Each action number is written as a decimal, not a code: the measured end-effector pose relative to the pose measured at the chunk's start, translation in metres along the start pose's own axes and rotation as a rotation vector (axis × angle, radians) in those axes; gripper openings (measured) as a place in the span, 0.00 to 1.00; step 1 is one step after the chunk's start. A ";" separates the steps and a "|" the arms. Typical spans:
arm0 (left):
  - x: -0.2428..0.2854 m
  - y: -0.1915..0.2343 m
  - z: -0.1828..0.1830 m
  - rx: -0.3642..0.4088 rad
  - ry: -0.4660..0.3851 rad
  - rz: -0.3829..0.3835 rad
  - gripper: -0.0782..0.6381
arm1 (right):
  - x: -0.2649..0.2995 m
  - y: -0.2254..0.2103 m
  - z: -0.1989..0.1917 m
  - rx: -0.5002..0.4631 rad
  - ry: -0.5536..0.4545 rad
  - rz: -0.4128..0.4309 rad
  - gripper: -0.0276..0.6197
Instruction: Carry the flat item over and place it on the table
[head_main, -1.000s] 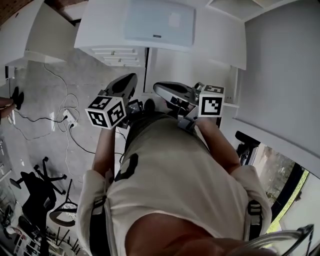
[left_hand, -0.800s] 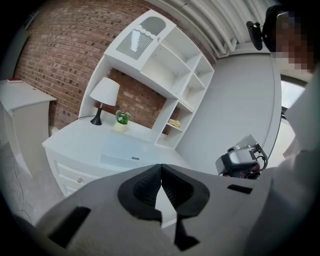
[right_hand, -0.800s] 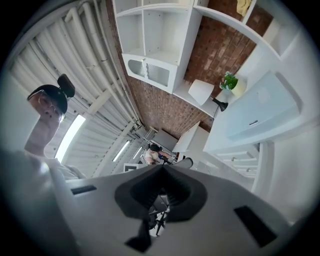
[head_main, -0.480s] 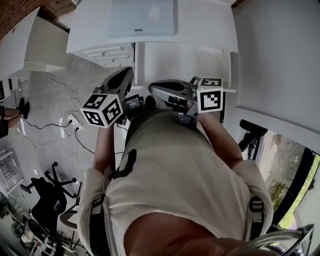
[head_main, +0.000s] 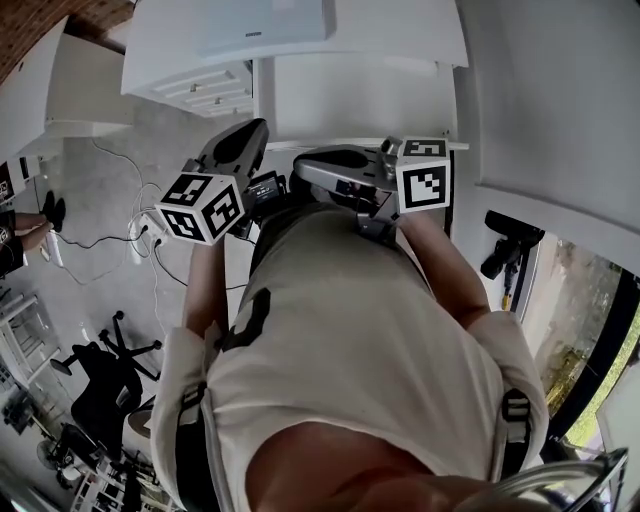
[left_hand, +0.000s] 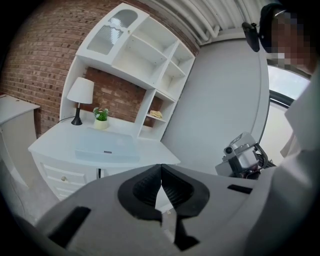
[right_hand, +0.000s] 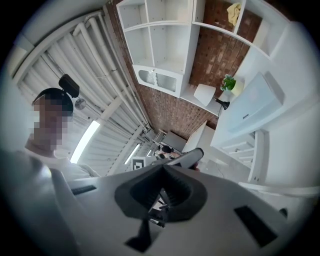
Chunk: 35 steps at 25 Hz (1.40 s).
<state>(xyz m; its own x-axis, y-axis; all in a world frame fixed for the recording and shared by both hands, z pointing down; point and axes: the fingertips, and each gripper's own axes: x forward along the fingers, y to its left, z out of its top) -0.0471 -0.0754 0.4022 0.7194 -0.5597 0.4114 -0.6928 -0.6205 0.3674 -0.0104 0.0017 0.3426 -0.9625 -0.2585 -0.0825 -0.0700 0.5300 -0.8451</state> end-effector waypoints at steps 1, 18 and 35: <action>-0.001 -0.003 -0.004 0.001 0.004 0.004 0.14 | -0.003 0.001 -0.003 0.003 -0.002 0.001 0.06; -0.046 -0.044 -0.046 -0.029 0.005 0.159 0.14 | -0.024 0.023 -0.059 0.100 0.079 0.092 0.06; -0.069 0.071 -0.025 -0.092 -0.061 0.173 0.14 | 0.061 -0.018 -0.024 0.046 0.125 -0.043 0.06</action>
<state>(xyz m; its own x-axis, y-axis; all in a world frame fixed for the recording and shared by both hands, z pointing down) -0.1472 -0.0669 0.4211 0.5893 -0.6873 0.4247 -0.8057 -0.4613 0.3715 -0.0747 -0.0040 0.3653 -0.9843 -0.1755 0.0181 -0.1020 0.4820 -0.8702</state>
